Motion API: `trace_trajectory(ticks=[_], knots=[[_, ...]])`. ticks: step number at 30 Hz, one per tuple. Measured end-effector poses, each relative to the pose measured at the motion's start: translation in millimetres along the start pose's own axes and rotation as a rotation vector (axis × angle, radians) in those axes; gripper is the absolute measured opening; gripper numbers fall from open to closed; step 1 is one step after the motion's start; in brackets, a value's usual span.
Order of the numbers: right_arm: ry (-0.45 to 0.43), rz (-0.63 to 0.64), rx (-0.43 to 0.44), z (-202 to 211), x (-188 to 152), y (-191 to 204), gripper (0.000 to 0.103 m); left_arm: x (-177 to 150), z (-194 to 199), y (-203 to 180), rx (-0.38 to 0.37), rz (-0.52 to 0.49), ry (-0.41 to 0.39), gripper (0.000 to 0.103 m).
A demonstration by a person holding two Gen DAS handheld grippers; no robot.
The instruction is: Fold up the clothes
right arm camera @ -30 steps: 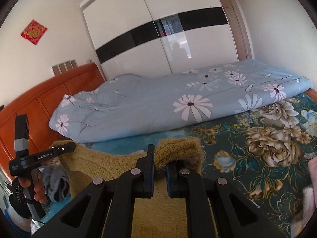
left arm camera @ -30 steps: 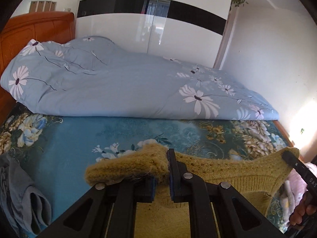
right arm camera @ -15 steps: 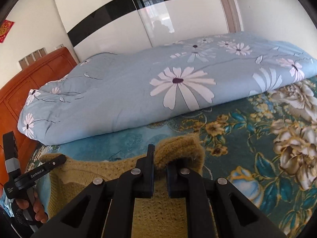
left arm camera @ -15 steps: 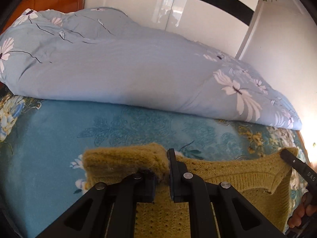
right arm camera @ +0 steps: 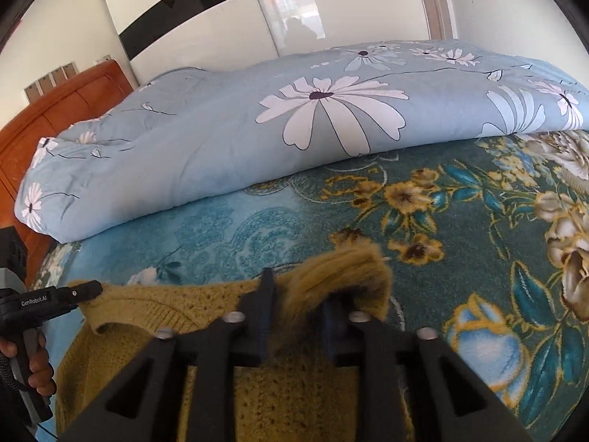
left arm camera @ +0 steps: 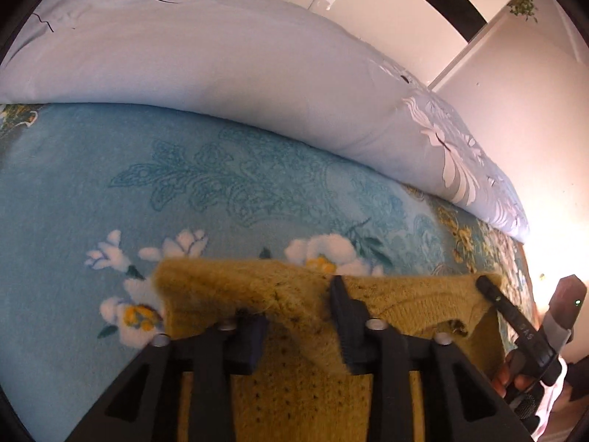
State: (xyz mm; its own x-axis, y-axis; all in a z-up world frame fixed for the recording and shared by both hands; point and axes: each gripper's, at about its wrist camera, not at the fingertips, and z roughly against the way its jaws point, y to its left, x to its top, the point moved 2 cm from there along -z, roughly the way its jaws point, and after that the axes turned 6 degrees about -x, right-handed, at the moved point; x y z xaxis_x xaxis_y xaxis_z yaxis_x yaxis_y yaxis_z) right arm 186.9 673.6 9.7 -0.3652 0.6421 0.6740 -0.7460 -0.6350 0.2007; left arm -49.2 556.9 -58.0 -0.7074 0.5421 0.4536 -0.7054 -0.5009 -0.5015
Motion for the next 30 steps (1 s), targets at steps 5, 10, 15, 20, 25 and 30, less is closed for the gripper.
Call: trace_trajectory(ticks=[5, 10, 15, 20, 25, 30], knots=[[-0.037, 0.002, -0.021, 28.2, 2.2, -2.0, 0.072, -7.4, 39.1, -17.3, -0.008, -0.011, -0.036, 0.062], [-0.032, -0.010, -0.024, 67.2, -1.5, -11.4, 0.074, -19.3, 79.6, -29.3, 0.051, -0.029, -0.041, 0.062], [0.015, 0.056, -0.007, 120.0, -43.5, -22.8, 0.074, -66.7, 126.9, -31.3, 0.107, -0.078, -0.030, 0.062], [0.072, 0.105, 0.003, 175.8, -110.3, -48.0, 0.074, -126.4, 170.9, -24.7, 0.150, -0.102, -0.059, 0.066], [0.123, 0.071, -0.004, 220.0, -183.2, -78.2, 0.074, -201.1, 180.0, -2.4, 0.120, -0.006, -0.046, 0.070], [0.164, 0.008, 0.027, 248.7, -245.3, -94.5, 0.074, -260.1, 175.5, 12.0, 0.113, 0.042, 0.030, 0.070]])
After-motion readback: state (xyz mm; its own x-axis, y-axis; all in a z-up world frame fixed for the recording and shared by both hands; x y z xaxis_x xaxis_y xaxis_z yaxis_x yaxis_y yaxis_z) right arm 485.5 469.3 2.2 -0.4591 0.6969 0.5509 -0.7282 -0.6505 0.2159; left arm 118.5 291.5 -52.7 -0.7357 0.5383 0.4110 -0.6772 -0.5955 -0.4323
